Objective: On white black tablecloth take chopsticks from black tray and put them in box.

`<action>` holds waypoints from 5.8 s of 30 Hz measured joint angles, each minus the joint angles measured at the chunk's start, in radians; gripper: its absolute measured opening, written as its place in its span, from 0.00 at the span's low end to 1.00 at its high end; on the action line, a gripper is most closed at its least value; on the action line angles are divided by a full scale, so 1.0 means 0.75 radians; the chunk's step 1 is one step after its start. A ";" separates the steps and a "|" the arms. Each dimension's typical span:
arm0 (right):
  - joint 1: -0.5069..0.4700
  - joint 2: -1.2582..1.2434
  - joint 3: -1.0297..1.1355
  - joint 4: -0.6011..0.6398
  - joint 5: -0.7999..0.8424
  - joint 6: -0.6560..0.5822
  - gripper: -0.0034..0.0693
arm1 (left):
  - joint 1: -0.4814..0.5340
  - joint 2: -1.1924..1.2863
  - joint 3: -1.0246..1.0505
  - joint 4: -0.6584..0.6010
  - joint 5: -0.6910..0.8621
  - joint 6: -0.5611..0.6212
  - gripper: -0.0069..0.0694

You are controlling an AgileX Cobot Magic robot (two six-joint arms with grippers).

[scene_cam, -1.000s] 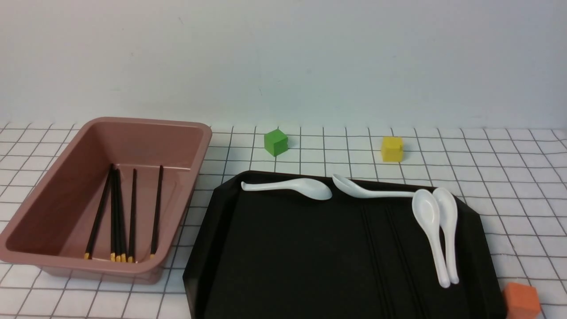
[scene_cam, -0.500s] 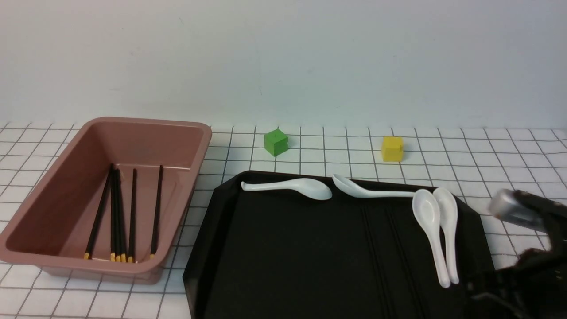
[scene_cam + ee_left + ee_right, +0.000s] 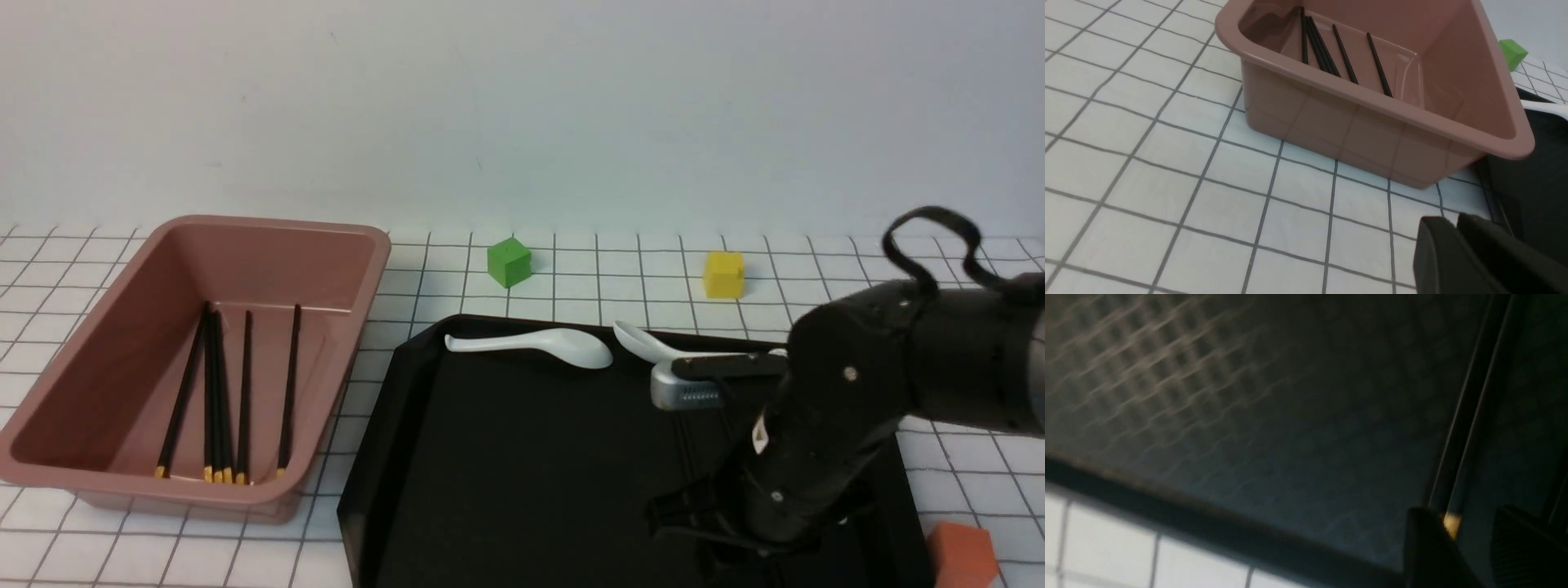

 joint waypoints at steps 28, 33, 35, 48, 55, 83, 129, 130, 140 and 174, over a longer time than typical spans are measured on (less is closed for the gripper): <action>-0.001 0.112 -0.023 -0.042 0.024 0.060 0.24 | 0.000 0.000 0.000 0.000 0.000 0.000 0.20; -0.001 -0.039 -0.022 -0.027 0.122 0.060 0.24 | 0.000 0.000 0.000 0.000 0.000 0.000 0.20; -0.001 -0.147 -0.022 -0.027 0.175 0.060 0.24 | 0.000 0.000 0.000 0.000 0.000 0.000 0.20; 0.123 -0.528 -0.009 0.025 0.213 0.060 0.24 | 0.000 0.000 0.000 0.000 0.000 0.000 0.20; 0.350 -0.486 -0.041 0.082 -0.256 0.060 0.24 | 0.000 0.000 0.000 0.000 0.000 0.000 0.20; 0.517 0.730 -1.180 0.135 -0.538 0.059 0.33 | 0.000 0.000 0.000 0.000 0.000 0.000 0.20; 0.486 -1.700 0.778 -0.322 -0.697 -0.169 0.04 | 0.000 0.000 0.000 0.001 0.002 0.000 0.24; 0.486 -1.693 0.780 -0.325 -0.697 -0.178 0.04 | 0.000 0.000 0.000 0.001 0.002 0.000 0.24; 0.486 -1.669 0.784 -0.328 -0.719 -0.297 0.05 | 0.000 0.000 0.000 0.001 0.002 0.000 0.26; -0.036 -1.934 1.033 -0.166 -0.729 -0.432 0.07 | 0.000 0.000 0.000 0.001 0.002 0.000 0.28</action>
